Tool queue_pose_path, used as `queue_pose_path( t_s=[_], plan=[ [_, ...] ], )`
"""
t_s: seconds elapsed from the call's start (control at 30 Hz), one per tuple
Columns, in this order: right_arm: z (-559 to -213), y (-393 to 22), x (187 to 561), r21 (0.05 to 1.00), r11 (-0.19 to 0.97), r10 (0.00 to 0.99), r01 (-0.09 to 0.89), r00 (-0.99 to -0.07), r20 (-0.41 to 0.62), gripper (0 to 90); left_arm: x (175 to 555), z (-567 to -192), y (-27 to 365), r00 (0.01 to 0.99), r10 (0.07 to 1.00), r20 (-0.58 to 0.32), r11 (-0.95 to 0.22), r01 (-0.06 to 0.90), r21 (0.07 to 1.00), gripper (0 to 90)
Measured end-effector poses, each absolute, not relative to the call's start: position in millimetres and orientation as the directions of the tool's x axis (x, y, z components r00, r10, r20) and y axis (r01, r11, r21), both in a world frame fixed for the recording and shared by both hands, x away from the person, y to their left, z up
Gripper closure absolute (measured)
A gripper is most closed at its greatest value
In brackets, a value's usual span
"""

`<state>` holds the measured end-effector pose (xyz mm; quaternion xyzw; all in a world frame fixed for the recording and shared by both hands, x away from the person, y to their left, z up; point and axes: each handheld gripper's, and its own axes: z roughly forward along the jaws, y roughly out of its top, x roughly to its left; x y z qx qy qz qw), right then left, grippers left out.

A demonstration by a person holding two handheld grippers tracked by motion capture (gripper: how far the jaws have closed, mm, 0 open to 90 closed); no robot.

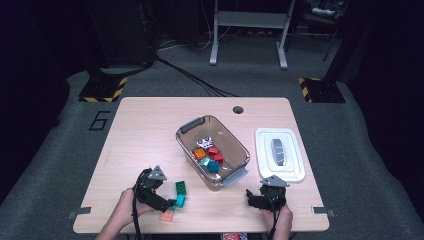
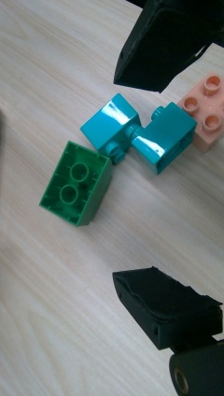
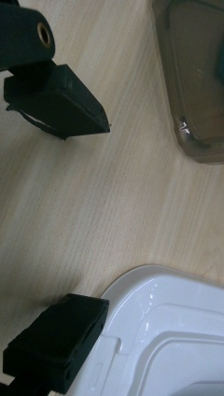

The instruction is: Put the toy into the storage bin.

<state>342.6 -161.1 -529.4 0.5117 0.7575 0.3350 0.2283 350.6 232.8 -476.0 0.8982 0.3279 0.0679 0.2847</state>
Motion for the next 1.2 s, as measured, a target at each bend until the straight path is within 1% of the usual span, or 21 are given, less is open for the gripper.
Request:
queue_pose_path(
  t_s=[0.27, 0.37, 0.67, 0.8, 0.9, 1.07, 1.13, 1.2],
  plan=[
    [-529, -161, 343, 0.741, 0.252, 0.928, 0.622, -0.372, -0.003, 12.3, 345, -485, 232, 0.767, 0.638, -0.065, -0.623, 0.564, 0.541, 8.5],
    [-529, -161, 343, 0.741, 0.252, 0.928, 0.622, -0.372, -0.003, 12.3, 347, -488, 232, 0.762, 0.643, -0.073, -0.617, 0.572, 0.541, 11.0],
    [-529, -161, 343, 0.741, 0.252, 0.928, 0.622, -0.372, -0.003, 12.2, 351, -494, 238, 0.751, 0.658, -0.052, -0.626, 0.584, 0.517, 15.9],
    [-529, -161, 343, 0.741, 0.252, 0.928, 0.622, -0.372, -0.003, 12.2, 354, -496, 243, 0.748, 0.661, -0.048, -0.626, 0.586, 0.514, 23.6],
    [-529, -161, 343, 0.741, 0.252, 0.928, 0.622, -0.372, -0.003, 12.2, 356, -496, 245, 0.750, 0.659, -0.053, -0.626, 0.587, 0.514, 32.0],
    [-529, -161, 343, 0.741, 0.252, 0.928, 0.622, -0.372, -0.003, 12.3, 357, -495, 244, 0.751, 0.660, -0.019, -0.630, 0.568, 0.530, 43.7],
    [-529, -161, 343, 0.741, 0.252, 0.928, 0.622, -0.372, -0.003, 12.3, 357, -494, 243, 0.744, 0.668, -0.016, -0.622, 0.570, 0.537, 46.8],
    [-529, -161, 343, 0.741, 0.252, 0.928, 0.622, -0.372, -0.003, 12.3, 357, -492, 243, 0.743, 0.669, -0.008, -0.620, 0.564, 0.546, 48.1]
  ],
)
